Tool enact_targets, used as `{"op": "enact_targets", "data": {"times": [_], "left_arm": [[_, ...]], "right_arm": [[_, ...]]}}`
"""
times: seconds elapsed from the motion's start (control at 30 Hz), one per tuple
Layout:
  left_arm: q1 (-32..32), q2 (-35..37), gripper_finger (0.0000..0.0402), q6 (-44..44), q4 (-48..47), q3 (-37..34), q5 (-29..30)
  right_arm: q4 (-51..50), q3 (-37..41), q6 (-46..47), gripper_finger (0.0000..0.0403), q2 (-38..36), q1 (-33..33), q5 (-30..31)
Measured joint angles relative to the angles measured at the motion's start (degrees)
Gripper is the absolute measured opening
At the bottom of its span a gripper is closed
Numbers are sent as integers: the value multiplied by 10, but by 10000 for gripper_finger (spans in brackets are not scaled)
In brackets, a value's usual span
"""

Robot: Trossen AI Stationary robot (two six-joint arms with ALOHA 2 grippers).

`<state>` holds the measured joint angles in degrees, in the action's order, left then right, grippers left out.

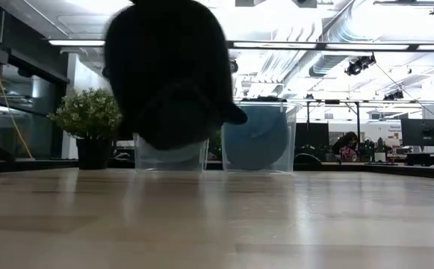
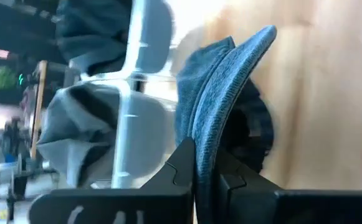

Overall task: Pick & Place hat
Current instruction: Put the blue cap into the right transparent bin

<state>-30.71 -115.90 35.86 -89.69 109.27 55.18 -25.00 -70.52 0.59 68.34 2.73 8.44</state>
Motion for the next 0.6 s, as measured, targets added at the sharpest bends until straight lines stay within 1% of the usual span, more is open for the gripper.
{"op": "enact_targets", "data": {"times": [0.07, 0.17, 0.23, 0.33, 0.47, 0.5, 0.53, 0.6], "left_arm": [[21, 24, 6, 2, -6, 16, 25], [59, 53, 6, -6, -3, 70, 76], [73, 73, 6, -43, 0, 98, 88], [110, 82, 6, -105, 57, 157, 128], [159, 74, 6, -173, 77, 245, 138], [169, 77, 6, -191, 101, 258, 141], [181, 82, 6, -212, 146, 257, 141], [210, 93, 6, -262, 228, 250, 103]], "right_arm": [[-3, -11, -19, 197, -22, -32, -5], [-4, -19, -23, 197, -53, -87, -25], [-6, -19, -12, 197, -70, -124, -45], [-14, -19, -6, 197, -87, -178, -79], [-13, -19, -6, 197, -97, -233, -117], [-12, -19, -6, 197, -97, -247, -123], [-13, -19, -6, 197, -96, -260, -131], [-13, -19, -6, 197, -93, -287, -149]]}}
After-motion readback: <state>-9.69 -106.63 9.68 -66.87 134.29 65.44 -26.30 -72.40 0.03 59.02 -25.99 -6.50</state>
